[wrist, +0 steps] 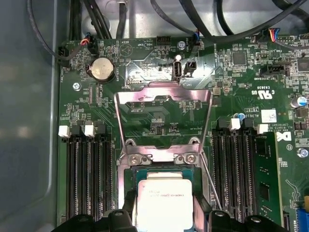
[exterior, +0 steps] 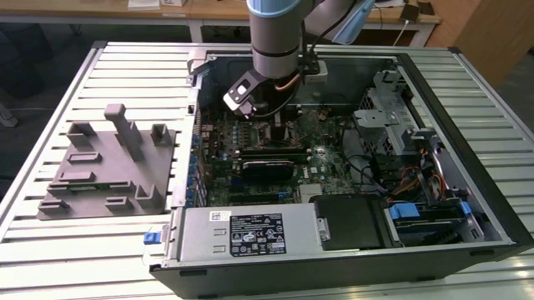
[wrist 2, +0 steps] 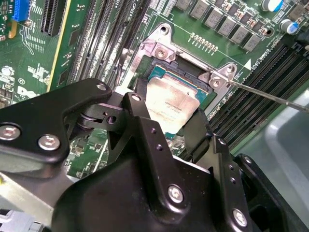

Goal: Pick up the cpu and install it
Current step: 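Place the cpu into insertion slot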

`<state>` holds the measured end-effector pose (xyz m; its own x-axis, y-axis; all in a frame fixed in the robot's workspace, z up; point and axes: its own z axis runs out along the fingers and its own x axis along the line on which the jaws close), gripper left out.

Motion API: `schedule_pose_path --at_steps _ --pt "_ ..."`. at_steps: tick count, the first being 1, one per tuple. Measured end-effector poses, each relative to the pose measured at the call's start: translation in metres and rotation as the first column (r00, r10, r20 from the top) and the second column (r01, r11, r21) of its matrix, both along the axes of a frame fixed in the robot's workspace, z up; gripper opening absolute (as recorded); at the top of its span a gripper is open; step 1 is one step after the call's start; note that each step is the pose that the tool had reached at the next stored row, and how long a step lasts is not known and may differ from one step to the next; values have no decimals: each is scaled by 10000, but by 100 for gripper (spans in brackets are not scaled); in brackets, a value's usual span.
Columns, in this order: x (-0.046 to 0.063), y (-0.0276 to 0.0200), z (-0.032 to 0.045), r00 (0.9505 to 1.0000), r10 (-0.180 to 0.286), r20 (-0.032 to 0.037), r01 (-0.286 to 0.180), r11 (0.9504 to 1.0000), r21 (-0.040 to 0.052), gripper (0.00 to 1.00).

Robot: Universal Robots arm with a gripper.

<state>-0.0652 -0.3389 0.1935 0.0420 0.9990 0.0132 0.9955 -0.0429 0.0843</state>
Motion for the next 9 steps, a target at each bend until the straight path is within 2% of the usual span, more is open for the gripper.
schedule_pose_path --at_steps 5,9 --pt "-6 0 -8 10000 1 0 -1 10000 0 55" --pt "-6 2 -19 10000 -1 2 1 10000 40 55"
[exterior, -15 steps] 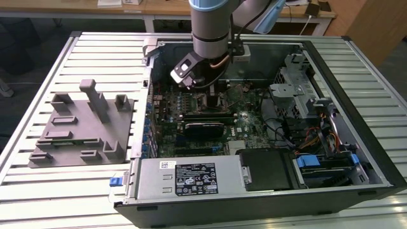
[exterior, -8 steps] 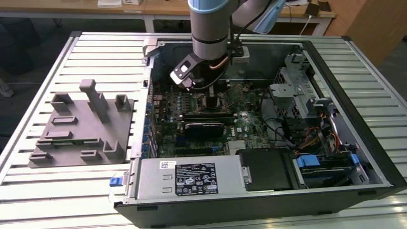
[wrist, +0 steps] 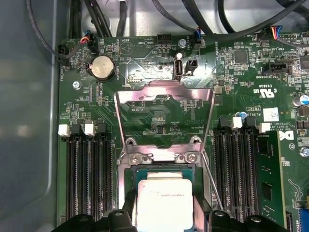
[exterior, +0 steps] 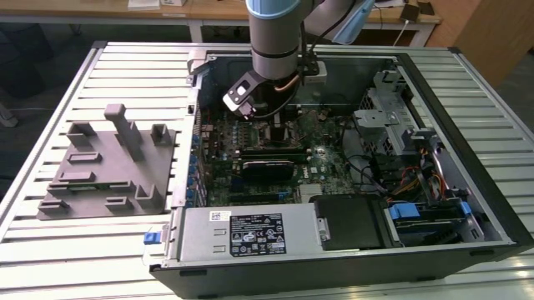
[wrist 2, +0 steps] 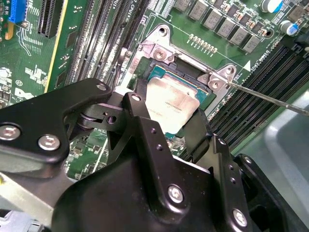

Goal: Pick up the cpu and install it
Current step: 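Place the cpu into insertion slot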

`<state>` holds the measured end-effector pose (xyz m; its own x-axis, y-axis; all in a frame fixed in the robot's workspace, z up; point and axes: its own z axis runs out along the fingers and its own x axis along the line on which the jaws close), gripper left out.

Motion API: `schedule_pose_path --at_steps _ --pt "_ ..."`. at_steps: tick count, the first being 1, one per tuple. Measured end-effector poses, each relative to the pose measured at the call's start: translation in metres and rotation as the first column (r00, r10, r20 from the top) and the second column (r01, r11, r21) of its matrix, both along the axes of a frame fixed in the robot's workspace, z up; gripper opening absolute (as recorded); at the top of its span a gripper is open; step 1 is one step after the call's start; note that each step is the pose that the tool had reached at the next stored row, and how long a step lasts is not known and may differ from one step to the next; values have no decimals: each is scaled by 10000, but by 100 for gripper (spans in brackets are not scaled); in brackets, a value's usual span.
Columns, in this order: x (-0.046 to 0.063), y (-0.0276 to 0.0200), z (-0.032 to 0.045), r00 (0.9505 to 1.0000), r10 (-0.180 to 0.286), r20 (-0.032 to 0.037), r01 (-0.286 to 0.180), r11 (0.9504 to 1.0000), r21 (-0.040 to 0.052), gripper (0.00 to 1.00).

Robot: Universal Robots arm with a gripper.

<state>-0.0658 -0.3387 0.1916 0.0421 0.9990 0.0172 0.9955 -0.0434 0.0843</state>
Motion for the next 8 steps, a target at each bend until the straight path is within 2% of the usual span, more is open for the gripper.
schedule_pose_path --at_steps 8 --pt "3 0 -4 10000 2 -1 -2 10000 12 55"
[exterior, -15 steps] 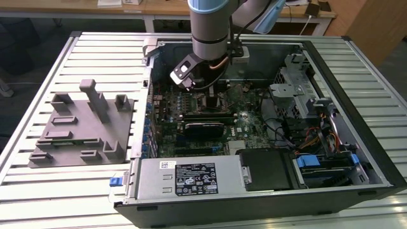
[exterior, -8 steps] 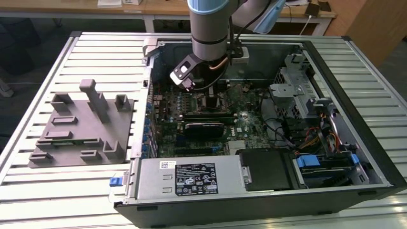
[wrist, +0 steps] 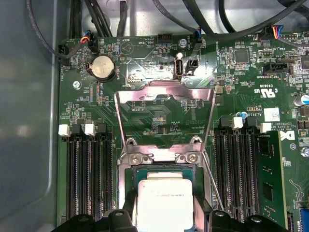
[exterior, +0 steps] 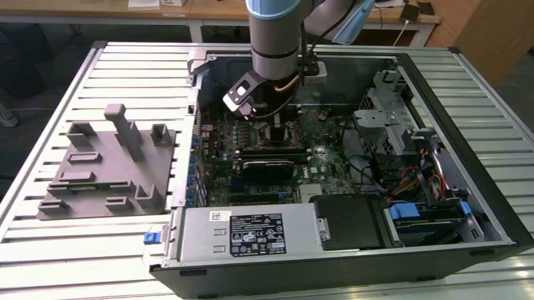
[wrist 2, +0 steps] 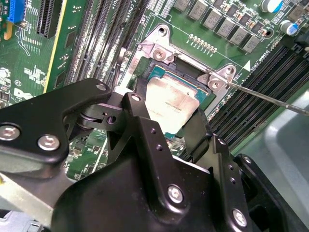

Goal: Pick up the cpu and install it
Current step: 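Place the cpu into insertion slot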

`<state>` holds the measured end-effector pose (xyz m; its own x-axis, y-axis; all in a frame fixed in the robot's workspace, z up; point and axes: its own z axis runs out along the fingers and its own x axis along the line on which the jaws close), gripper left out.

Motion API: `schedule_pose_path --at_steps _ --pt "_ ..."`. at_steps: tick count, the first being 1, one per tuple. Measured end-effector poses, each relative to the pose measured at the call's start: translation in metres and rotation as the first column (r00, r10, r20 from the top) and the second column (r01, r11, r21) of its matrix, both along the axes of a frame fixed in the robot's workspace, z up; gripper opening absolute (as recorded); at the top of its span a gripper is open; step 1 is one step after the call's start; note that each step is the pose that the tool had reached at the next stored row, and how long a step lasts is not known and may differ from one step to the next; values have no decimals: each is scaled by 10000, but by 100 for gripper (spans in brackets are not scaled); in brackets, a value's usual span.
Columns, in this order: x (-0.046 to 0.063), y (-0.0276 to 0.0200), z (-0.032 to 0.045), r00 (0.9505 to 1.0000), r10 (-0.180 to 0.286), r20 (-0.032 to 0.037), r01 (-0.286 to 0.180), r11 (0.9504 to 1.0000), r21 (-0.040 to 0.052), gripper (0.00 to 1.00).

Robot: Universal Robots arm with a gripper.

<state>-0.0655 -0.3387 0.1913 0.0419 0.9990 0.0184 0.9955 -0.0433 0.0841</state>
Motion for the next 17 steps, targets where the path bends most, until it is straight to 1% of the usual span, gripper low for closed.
schedule_pose_path --at_steps 14,15,17 --pt "4 1 -1 10000 0 1 0 10000 1 55" --pt "4 1 -1 10000 0 1 0 10000 0 62" --pt "4 0 -1 10000 -1 1 1 10000 0 62"
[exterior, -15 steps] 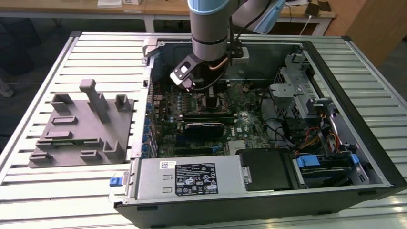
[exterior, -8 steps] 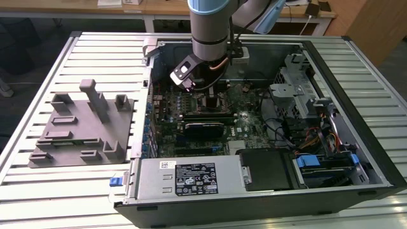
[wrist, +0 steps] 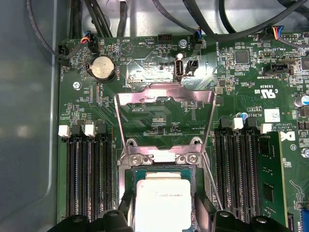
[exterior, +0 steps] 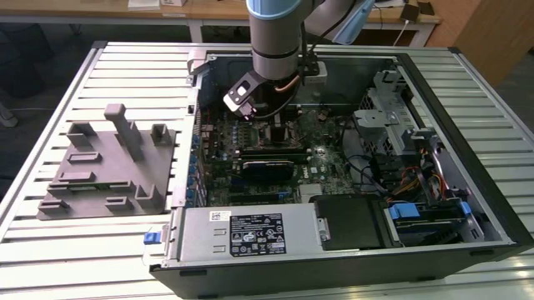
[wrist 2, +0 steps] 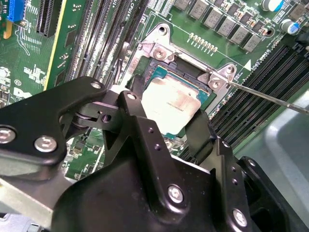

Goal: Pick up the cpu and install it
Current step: 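Place the cpu into insertion slot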

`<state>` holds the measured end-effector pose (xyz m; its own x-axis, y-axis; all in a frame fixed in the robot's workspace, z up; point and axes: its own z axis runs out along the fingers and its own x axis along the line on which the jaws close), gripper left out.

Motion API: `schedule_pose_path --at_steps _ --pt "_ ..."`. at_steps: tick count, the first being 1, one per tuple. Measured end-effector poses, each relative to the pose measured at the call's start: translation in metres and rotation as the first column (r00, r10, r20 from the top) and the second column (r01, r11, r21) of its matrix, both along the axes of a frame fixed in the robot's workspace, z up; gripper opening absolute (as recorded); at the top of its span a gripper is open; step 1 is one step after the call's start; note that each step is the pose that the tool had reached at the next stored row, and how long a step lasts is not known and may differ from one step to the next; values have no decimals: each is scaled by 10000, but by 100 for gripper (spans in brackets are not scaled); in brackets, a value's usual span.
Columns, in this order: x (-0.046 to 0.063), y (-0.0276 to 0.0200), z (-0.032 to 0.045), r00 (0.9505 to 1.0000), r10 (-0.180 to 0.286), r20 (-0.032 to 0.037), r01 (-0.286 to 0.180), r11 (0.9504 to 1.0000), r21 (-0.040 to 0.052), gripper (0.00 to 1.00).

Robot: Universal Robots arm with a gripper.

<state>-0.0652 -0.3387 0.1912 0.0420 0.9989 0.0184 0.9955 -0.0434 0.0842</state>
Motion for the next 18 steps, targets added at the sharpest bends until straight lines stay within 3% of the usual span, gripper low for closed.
schedule_pose_path --at_steps 7,18 --pt "0 0 70 10000 0 0 0 10000 -1 62" --pt "0 0 53 10000 0 1 0 10000 -27 62"
